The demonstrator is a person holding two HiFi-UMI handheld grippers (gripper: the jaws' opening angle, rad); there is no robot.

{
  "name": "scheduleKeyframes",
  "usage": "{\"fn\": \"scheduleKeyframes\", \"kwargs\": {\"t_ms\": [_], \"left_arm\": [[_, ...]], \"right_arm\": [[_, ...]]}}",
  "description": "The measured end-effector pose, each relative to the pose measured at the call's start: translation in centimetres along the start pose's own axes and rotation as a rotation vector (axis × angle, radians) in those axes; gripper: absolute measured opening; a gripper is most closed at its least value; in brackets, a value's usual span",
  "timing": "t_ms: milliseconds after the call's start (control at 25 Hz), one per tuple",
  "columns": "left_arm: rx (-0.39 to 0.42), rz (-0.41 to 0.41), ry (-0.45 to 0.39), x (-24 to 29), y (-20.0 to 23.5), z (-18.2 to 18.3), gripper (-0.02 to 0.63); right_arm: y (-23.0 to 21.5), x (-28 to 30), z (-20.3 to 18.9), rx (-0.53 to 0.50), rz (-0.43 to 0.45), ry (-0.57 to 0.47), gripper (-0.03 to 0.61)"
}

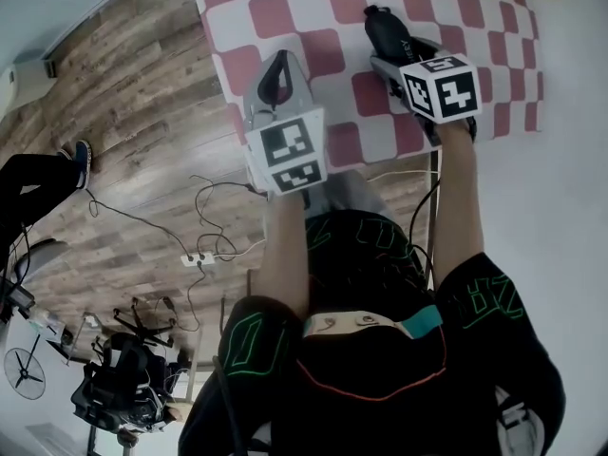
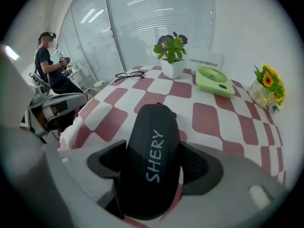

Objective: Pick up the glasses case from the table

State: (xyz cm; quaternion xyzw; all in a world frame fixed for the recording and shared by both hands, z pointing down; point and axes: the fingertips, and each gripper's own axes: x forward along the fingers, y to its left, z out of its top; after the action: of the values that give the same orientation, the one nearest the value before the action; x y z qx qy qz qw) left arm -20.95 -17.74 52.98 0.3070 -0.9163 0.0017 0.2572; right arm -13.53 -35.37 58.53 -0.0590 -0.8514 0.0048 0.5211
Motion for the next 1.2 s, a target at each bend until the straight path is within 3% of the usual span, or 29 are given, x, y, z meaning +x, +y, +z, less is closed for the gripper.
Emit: {"fn": "scheduleKeyframes", "kwargs": {"t_ms": [400,520,880,1200], "left_arm": [[0.001,0.046,-0.075,-1.7,2.0,2.9,0.009],[0.022,0.031,-0.145,-2.5,1.2,5.6,0.009],[0.110,-0.029,-0.316,-5.8,-3.2,12.9,0.009],[0.208,-0.056,-0.476,-9.7,-6.0,19.8,0.009]], "right_arm": [[1.7,-3.3,2.3,0.025,-0.034,-0.202,0.351],[1.7,-5.9,3.7,-0.002,-0.076,-0.294,0.350],[0.9,-14.8,7.3,0.042,-0.151,-0.579,0.350],[1.1,-23.1,10.4,-0.005,-0.210,-0.873,0.348]]}}
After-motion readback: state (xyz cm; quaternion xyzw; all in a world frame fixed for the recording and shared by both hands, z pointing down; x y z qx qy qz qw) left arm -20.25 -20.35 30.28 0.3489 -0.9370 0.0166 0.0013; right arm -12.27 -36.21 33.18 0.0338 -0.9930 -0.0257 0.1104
